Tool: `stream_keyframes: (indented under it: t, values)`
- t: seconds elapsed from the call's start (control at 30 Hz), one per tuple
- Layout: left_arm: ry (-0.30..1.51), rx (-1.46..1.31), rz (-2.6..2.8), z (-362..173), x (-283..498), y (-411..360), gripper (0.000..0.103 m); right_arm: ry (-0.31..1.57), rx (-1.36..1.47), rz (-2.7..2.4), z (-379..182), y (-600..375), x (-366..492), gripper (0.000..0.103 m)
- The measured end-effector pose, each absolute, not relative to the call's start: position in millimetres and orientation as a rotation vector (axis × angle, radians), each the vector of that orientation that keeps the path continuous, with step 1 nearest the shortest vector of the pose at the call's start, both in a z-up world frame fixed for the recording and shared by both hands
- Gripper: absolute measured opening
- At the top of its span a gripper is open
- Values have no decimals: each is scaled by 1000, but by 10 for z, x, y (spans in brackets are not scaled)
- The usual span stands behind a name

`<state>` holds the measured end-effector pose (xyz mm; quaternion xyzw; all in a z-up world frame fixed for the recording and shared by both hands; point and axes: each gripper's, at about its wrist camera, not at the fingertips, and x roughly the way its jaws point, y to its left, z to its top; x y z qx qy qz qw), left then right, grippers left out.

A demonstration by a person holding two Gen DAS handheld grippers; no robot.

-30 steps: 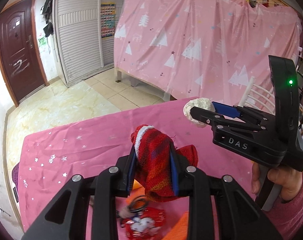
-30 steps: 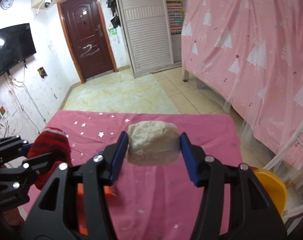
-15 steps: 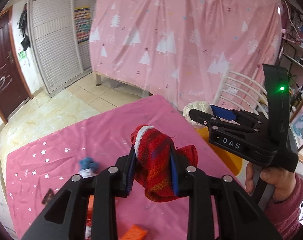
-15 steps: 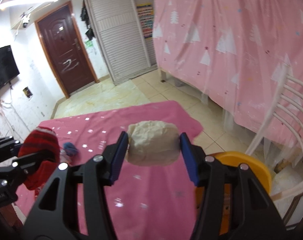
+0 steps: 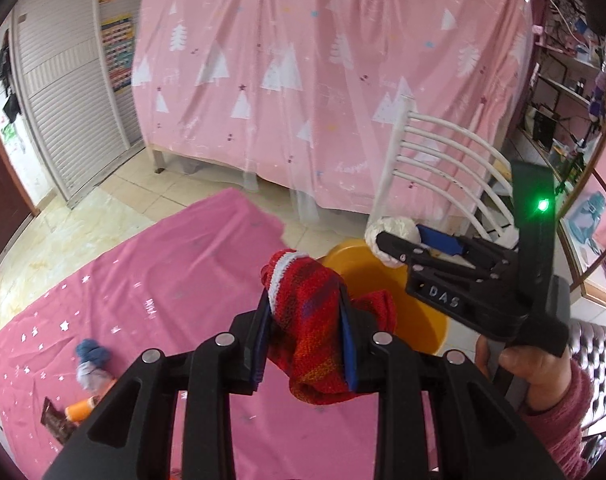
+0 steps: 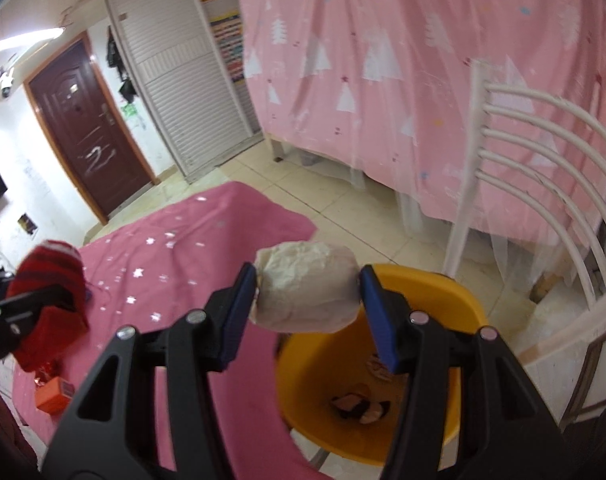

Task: Collect trash
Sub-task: 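Carry the red hat and paper ball to the yellow bin and lower them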

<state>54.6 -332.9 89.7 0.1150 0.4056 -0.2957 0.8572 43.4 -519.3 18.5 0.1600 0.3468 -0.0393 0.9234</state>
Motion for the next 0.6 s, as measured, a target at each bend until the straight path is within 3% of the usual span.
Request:
stream_keyframes:
  t: [0.33,0.43,0.53,0.6]
  values:
    - [895,266,-673,764,568,-3977,24,739,412,-148,-171,-5676,238,52]
    - [913,263,-675,708,597,-4120,37,753,424,-150,-259,-5736,232,52]
    - [913,259,-663,680,610,-4184,53,763,441,-160,-346,-5807,225,65]
    - [912,265,-655,666,602,-4214,55,760,458,-159,-385,-5844,222,68]
